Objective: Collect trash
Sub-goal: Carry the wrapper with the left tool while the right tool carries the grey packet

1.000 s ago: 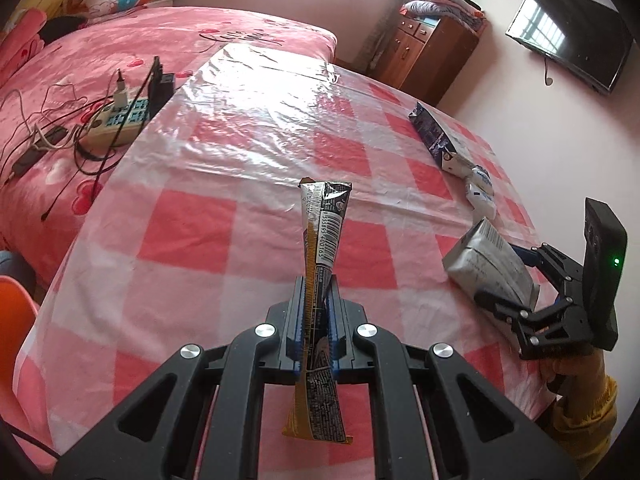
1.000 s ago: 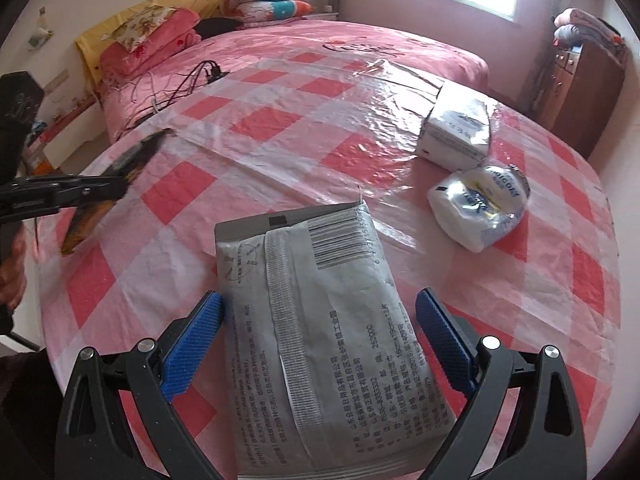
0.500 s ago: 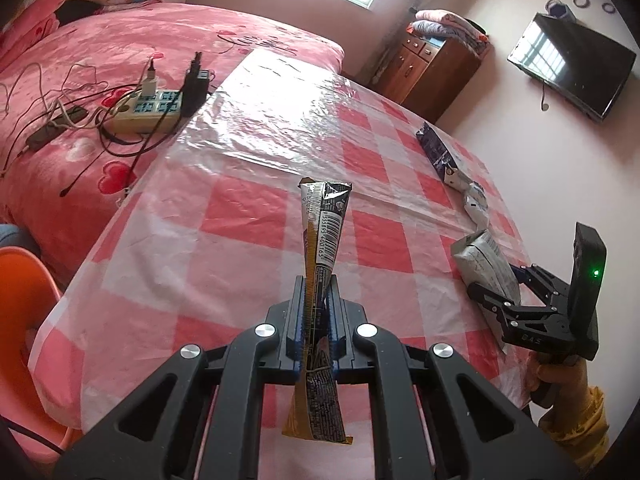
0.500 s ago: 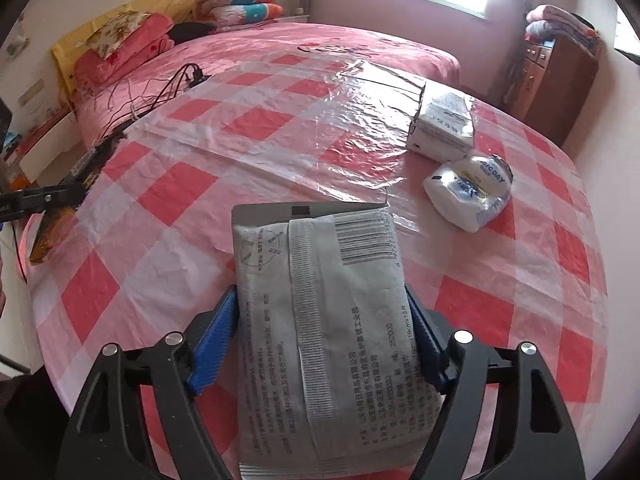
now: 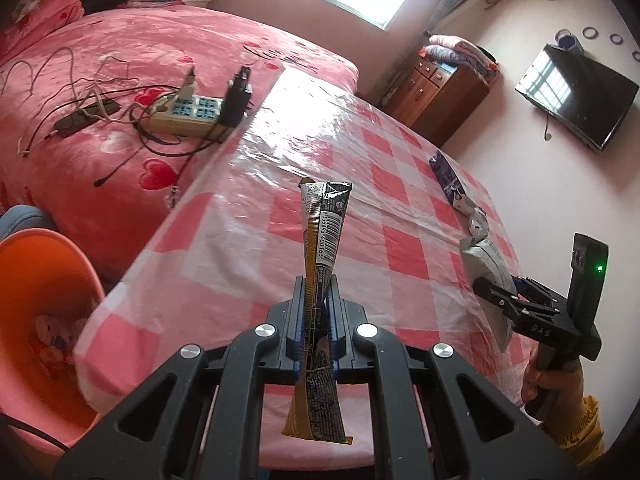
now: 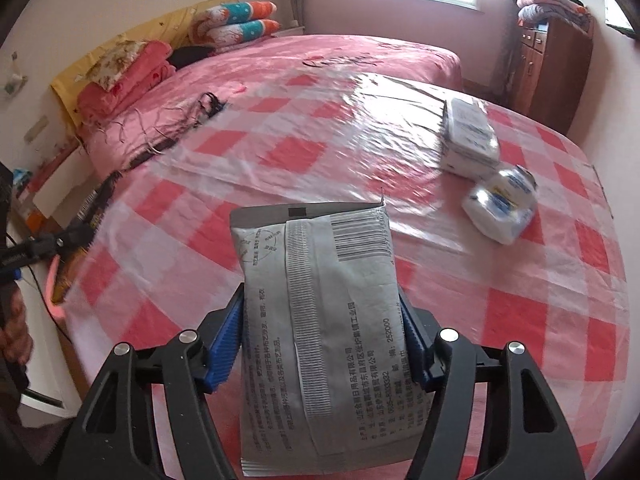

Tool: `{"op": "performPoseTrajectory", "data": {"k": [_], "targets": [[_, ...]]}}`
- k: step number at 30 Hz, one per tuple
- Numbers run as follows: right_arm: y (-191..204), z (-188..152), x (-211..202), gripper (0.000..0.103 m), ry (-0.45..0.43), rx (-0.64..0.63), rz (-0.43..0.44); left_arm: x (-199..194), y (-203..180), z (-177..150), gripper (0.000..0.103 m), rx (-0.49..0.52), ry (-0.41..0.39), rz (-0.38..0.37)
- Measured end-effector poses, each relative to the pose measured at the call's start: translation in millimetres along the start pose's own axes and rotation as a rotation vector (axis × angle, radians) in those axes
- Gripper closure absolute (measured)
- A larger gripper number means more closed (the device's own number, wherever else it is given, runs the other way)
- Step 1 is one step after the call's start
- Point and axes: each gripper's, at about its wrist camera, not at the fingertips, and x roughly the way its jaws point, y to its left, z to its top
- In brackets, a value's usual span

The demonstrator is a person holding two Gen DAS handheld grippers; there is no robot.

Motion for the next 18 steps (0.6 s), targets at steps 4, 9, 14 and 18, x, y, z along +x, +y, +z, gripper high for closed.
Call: {"op": "performPoseTrajectory", "data": {"k": [4,9,14,18], "targets": [[23.0,14.8,-0.2,0.035,-0.005,-0.01,0.069,-13.0,15.2,-0.6,0.092,-0.029,-0.025,0.013],[62.3,36.9,7.0,0.035,0.002,-0.044,0.168,-32.6,38.4,-1.5,0.092,-0.069,-0.06,0.046],[112.1,56.0,20.5,0.035,0.02,-0.08,0.295,-57.0,70.8,-4.0,0.092,-0.13,-0.105,0.104],[151.1,68.6,31.9,0.035,0.037,-0.107,0.385,-74.3,98.3,-7.5,0.092,-0.189,-0.138,0.154]]}}
